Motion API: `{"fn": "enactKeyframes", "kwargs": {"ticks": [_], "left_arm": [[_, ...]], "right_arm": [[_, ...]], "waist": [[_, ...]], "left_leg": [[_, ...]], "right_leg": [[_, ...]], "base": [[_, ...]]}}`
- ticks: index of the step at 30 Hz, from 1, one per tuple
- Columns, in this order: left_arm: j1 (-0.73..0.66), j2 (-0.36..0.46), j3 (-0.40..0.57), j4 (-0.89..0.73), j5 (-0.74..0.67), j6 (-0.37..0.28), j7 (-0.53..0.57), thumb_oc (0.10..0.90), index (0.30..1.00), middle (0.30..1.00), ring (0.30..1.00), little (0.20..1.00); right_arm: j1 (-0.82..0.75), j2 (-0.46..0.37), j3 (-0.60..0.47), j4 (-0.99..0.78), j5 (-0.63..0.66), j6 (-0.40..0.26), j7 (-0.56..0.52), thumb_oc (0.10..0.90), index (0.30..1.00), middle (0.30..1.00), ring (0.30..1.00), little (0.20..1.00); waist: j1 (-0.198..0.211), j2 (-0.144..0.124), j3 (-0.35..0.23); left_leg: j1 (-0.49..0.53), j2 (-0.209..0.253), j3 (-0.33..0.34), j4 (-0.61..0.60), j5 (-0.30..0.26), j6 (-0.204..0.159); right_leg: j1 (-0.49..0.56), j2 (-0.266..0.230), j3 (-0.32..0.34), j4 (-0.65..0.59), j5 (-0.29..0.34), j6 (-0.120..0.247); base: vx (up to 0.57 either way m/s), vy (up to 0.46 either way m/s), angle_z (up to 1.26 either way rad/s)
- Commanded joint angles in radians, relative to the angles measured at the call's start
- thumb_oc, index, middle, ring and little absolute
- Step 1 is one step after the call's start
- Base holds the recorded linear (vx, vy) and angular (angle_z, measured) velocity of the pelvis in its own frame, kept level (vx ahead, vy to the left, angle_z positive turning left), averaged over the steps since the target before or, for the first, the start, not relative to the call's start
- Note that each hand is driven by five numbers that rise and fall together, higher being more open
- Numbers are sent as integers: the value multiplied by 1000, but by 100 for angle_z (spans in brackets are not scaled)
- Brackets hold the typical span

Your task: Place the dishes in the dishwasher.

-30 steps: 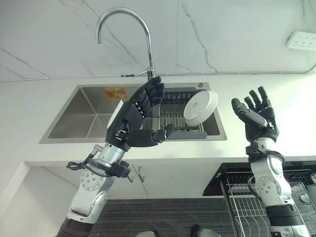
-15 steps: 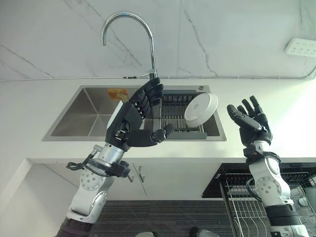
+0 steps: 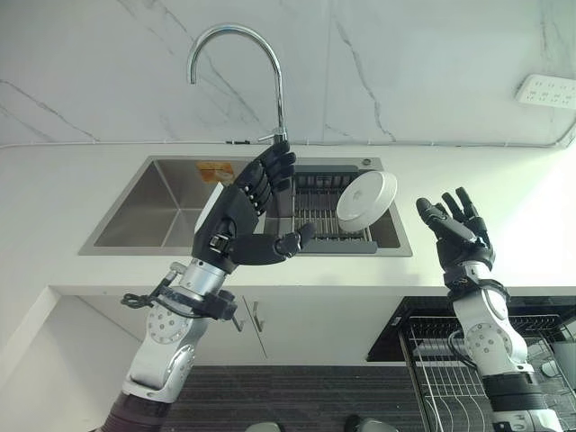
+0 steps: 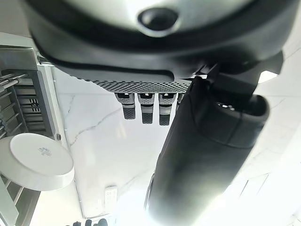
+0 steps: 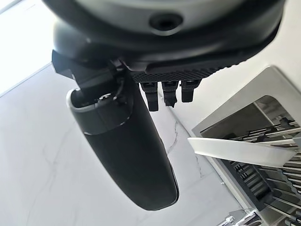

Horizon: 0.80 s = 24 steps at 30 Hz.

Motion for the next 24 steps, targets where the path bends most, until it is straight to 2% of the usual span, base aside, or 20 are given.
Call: {"fn": "enactKeyframes", "kwargs": {"ticks": [1, 14, 24], "left_arm": [[-98, 34, -12, -69, -23, -87, 15, 800, 900, 900, 900, 900], [-99, 46, -20, -57, -41, -87, 13, 800, 900, 900, 900, 900], [-108, 64, -33, -42, -69, -84, 15, 800, 900, 900, 900, 900]], "right_arm": [[-162, -15, -19, -19, 61, -58, 44, 800, 900, 900, 900, 900], [-203, -23, -4, 73, 261, -5, 121, 800, 900, 900, 900, 900], [-259, -56, 5, 187, 338, 23, 141, 800, 900, 900, 900, 900]], "waist": [[12, -9, -42], [33, -15, -44], [50, -20, -42]], "left_leg": [[72, 28, 74, 10, -181, -9], [72, 25, 66, 10, -180, -10], [73, 24, 58, 10, -178, -14]], "right_leg": [[34, -30, -26, -13, -93, 96], [48, -33, -36, -13, -100, 95], [59, -34, -47, -13, -102, 96]], "base": [[0, 0, 0], [0, 0, 0], [1, 0, 0]]}}
